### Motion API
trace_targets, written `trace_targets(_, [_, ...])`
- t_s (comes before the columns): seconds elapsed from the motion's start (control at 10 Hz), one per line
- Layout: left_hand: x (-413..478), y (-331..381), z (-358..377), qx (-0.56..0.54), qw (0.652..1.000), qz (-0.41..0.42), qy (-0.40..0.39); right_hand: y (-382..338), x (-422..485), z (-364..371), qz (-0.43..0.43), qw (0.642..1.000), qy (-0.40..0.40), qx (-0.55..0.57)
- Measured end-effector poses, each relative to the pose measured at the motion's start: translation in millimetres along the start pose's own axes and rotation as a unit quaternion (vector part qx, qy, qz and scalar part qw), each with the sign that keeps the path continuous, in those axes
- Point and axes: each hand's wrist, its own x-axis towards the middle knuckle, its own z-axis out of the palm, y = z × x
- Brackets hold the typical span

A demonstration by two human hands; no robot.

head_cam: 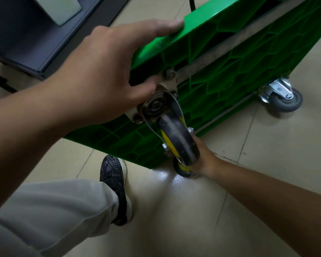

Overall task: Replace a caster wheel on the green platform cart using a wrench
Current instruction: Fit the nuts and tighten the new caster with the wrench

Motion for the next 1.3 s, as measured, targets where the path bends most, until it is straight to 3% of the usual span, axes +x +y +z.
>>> trace_targets(0.2, [0.0,0.2,0.3,0.003,1.0,0.005,-0.005,22.2,-42.3,-18.7,0.042,0.999,0.014,-0.002])
trace_targets(0.3, [-0.8,-0.1,0.0,-0.001,1.0,-0.001,-0.003,14.7,-34.8,-72.9,0.013,0.995,0.091,-0.04])
trace_targets(0.4, [-0.3,-0.7,-0.3,0.001,1.0,-0.001,-0.003,-1.2,-26.4,-124.3,-0.056,0.973,0.183,-0.13])
trace_targets(0.5, [0.6,0.4,-1.0,0.001,1.0,-0.008,0.001,-27.3,-23.1,-160.8,-0.146,0.943,0.195,-0.227])
trace_targets(0.6, [1.1,0.1,-0.9,-0.004,1.0,-0.006,-0.002,-49.8,-14.8,-184.7,-0.221,0.891,0.161,-0.363])
trace_targets(0.7, [1.5,0.4,-0.6,-0.001,1.0,-0.009,-0.001,-70.3,-8.5,-197.0,-0.287,0.815,0.15,-0.48])
trace_targets(0.8, [0.9,1.5,-0.3,-0.001,1.0,-0.007,-0.003,-85.0,-2.3,-194.7,-0.326,0.78,0.137,-0.516])
trace_targets(1.0, [0.9,2.0,-0.4,-0.002,1.0,-0.013,-0.006,-96.9,9.2,-190.7,-0.35,0.756,0.132,-0.537])
trace_targets(1.3, [-0.4,4.5,-2.3,-0.004,1.0,-0.026,-0.008,-124.3,15.0,-190.6,-0.339,0.749,0.109,-0.559])
